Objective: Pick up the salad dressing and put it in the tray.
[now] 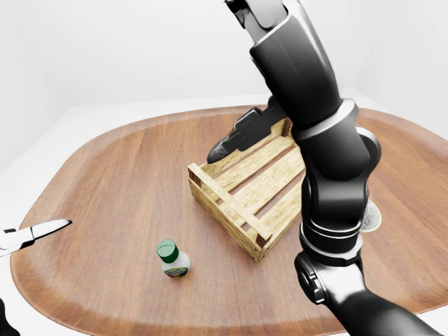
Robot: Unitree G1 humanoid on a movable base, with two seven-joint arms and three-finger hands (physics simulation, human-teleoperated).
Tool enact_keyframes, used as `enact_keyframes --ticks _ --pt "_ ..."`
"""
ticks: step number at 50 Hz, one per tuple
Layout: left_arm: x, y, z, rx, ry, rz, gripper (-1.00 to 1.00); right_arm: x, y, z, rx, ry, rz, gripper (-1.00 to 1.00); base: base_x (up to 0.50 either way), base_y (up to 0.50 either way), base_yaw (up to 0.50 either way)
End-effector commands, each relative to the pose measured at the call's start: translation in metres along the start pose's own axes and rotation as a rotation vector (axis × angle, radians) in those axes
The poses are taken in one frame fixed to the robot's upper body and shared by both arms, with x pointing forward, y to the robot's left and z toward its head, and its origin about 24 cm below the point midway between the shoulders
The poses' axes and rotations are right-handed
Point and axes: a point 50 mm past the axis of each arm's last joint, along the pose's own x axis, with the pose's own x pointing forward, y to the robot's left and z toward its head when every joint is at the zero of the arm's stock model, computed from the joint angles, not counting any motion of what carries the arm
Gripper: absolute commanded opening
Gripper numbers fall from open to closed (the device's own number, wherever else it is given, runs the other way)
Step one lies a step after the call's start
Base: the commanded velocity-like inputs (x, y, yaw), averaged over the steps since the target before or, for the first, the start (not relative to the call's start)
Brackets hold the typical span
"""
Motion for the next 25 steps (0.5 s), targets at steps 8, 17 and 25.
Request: enact_keyframes --ticks 8,17,25 --pt "-0.001 -0.001 0.001 -0.001 -0.001 -0.002 1.0 0.018 0.064 -0.013 0.18 0.084 0.174 1.0 0.0 0.0 0.0" --pt "-0.001 -0.002 0.006 0.003 -0.025 -0.004 1.0 0.008 0.089 -0.013 0.237 0.131 0.237 1.0 0.0 0.0 0.0" --pt "0.0 -0.002 0.006 0.003 -0.023 -0.002 1.0 -0.005 0.107 -0.015 0.232 0.183 0.335 1.0 0.0 0.0 0.0"
